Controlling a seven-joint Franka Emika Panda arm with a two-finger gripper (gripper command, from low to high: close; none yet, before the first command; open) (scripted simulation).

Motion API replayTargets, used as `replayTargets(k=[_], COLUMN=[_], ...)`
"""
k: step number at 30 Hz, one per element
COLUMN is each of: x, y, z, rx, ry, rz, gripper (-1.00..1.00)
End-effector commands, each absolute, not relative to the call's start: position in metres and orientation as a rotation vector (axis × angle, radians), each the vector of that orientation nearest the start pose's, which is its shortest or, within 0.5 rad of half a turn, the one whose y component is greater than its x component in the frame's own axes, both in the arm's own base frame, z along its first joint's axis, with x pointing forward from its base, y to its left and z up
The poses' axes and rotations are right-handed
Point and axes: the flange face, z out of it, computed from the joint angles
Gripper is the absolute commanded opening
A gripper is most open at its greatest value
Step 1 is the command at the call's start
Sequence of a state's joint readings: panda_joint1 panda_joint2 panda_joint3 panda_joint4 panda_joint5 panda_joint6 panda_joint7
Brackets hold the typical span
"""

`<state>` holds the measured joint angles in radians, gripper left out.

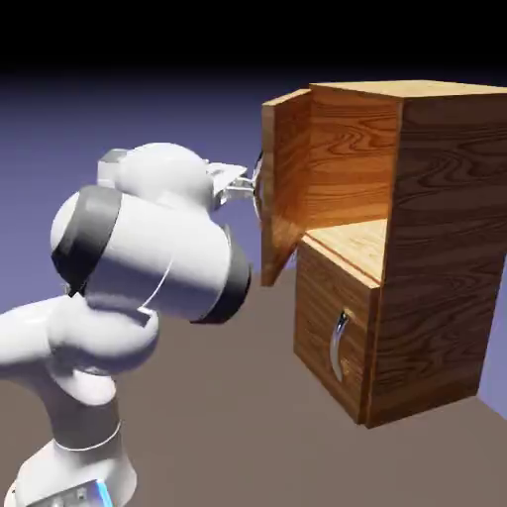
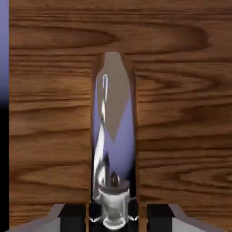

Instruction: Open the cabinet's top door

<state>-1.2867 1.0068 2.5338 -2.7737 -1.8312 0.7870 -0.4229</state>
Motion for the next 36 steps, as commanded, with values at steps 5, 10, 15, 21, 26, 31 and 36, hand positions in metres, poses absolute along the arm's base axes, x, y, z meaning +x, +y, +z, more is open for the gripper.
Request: replayTargets(k=[5, 10, 15, 21, 26, 31, 36], x=[0.251, 0.248, 0.249, 0.254, 0.261, 0.270, 0.279], y=[0.204, 0.237, 0.269, 0.304, 0.330, 0.355, 0.375], z=[0.501, 0.501, 0.501, 0.501, 0.501, 0.501, 0.501], rx=[1.155, 1.218, 1.276, 1.338, 1.382, 1.423, 1.456], ry=[1.065, 0.995, 0.925, 0.844, 0.780, 0.716, 0.661], rz=[-0.064, -0.158, -0.248, -0.349, -0.426, -0.500, -0.562], gripper=[-1.00, -1.00, -1.00, -1.00, -1.00, -1.00, 1.00])
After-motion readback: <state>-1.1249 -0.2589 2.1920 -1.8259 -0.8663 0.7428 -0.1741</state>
